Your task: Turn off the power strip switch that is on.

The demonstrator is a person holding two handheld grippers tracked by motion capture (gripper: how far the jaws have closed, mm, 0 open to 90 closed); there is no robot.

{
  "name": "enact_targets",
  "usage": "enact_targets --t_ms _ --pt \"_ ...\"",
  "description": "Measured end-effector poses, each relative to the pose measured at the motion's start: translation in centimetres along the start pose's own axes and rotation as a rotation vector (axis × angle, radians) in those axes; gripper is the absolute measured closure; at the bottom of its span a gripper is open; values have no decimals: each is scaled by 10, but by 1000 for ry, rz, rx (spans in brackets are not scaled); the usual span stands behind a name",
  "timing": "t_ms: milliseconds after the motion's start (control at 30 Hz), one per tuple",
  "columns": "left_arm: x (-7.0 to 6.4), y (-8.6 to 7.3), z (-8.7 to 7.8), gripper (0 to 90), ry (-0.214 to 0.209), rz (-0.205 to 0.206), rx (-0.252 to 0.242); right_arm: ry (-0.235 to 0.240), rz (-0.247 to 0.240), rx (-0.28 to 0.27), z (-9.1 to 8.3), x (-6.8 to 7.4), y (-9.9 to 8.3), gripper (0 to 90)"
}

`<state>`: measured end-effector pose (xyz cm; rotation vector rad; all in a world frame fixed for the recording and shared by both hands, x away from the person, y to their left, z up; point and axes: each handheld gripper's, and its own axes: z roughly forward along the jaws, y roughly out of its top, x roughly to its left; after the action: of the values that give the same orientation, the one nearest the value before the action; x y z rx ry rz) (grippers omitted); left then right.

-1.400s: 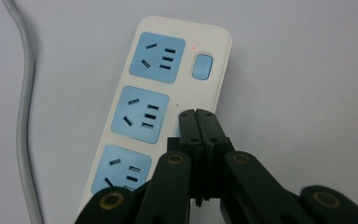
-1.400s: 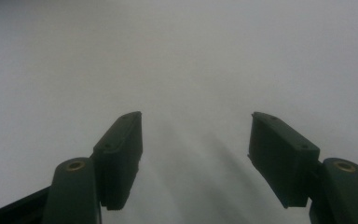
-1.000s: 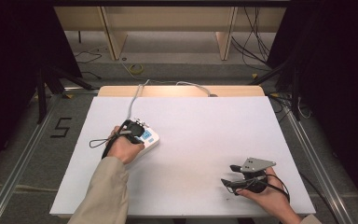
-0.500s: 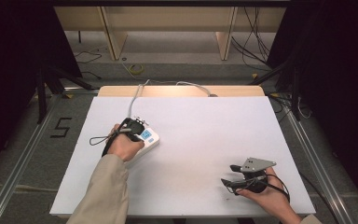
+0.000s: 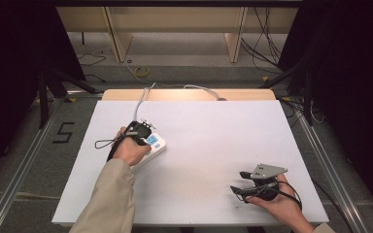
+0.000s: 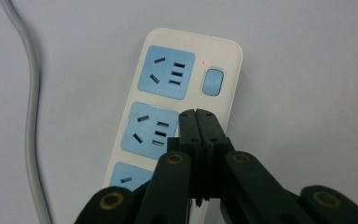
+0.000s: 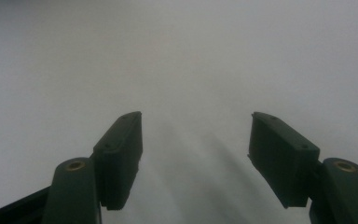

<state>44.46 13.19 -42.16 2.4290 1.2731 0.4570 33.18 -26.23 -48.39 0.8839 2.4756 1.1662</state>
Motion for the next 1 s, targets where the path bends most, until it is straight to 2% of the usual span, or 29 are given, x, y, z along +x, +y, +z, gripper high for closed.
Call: enact_targets --t_ms 1000 --pt "-2 15 5 899 3 22 23 2 1 -1 0 0 0 358"
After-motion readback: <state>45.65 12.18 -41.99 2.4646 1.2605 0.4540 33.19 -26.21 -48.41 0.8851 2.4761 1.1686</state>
